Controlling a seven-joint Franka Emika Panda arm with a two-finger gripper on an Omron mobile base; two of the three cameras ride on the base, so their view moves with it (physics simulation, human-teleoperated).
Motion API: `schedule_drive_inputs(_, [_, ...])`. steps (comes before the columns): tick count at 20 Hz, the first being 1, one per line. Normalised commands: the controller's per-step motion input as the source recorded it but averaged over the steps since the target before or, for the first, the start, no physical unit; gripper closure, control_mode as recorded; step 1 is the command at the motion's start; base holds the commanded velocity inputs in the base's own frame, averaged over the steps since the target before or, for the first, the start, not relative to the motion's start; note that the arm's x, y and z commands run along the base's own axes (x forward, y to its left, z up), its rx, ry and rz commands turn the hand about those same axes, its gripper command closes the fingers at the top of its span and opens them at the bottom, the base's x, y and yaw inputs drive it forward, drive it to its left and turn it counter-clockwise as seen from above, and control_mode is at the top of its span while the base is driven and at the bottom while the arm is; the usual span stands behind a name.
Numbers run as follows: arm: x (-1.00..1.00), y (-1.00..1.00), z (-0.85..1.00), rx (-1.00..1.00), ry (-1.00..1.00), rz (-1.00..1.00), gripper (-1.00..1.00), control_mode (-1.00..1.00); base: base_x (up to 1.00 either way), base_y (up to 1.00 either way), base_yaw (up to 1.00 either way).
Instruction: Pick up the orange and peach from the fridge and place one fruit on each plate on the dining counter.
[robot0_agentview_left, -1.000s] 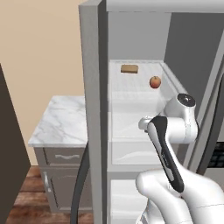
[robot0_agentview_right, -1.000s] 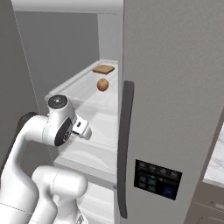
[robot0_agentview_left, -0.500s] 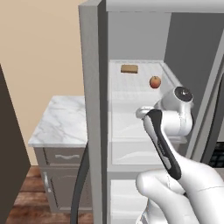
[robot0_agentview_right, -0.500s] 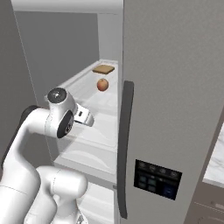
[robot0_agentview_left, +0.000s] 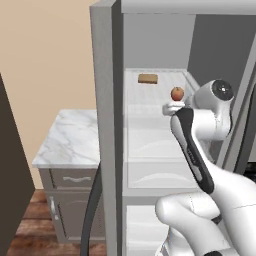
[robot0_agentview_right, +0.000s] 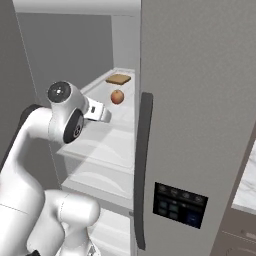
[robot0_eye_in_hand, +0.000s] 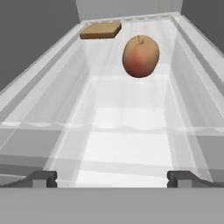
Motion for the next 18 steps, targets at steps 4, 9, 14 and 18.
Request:
schedule_drive_inputs(4, [0.09,-0.44,0.64,0.00,-0.07,0.09,-1.00,-1.00,0.00,0.00,0.00])
schedule_drive_inputs(9, [0.01,-0.11,0.46,-0.04,-0.02,0.01,-1.00,-1.00,0.00,0.00,0.00])
schedule_drive_inputs(14, [0.12,0.02,0.24,-0.20,0.04,-0.03,-1.00,-1.00,0.00,0.00,0.00])
schedule_drive_inputs(18, [0.30,0.00,0.00,-0.19,0.15,-0.01,-1.00,-1.00,0.00,0.00,0.00])
